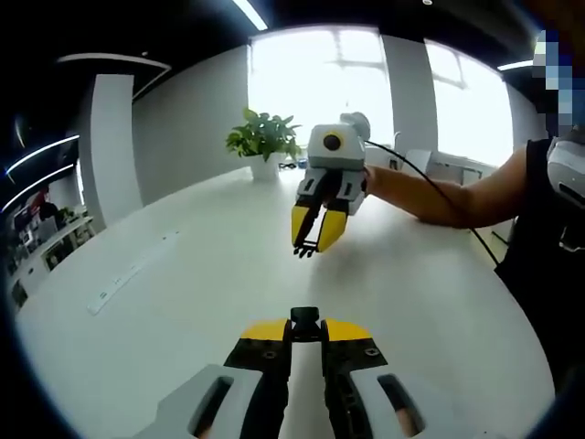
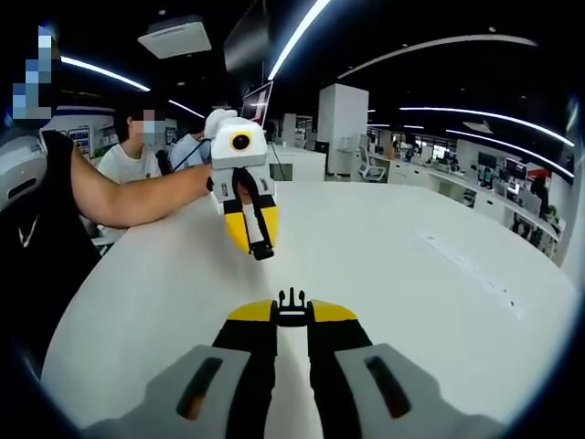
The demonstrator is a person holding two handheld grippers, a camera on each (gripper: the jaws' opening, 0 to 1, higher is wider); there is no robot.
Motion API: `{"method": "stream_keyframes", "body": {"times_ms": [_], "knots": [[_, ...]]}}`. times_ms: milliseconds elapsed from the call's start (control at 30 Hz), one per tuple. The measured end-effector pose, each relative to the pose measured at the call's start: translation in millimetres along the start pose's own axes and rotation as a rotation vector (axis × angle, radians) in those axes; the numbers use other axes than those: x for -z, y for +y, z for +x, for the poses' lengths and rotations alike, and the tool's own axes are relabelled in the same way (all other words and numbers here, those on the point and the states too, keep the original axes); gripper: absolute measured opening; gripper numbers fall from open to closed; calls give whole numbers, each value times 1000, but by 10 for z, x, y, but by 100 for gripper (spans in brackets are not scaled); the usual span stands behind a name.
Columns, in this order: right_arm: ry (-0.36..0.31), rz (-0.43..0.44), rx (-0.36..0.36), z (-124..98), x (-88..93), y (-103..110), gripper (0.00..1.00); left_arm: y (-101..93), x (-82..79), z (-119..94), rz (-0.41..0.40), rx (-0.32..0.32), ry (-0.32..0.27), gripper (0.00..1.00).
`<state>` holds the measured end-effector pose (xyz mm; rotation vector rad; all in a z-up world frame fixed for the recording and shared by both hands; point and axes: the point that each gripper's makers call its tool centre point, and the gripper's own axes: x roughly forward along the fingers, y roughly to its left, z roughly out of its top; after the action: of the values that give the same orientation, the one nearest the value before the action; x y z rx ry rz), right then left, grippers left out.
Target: Snap the two parts of the plastic buckle together until the buckle closes and remains connected.
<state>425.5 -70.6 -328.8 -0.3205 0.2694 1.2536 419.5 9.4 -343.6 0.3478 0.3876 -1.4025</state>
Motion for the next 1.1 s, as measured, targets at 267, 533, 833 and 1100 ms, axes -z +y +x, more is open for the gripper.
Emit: {"method": "stream_keyframes", "body": {"times_ms": [267,533,833,1100], "knots": [[16,-2,-6,14,71,95,11,-35,13,4,1,3,2,11],[17,0,-2,-2,67,85,11,-84,29,-32,2,2,-3,11],[25,-6,-14,20,58,131,11,-149,5,-11,11,21,-4,11],[20,-5,-16,7,54,174,11,-184,39,20,6,39,13,11]]}}
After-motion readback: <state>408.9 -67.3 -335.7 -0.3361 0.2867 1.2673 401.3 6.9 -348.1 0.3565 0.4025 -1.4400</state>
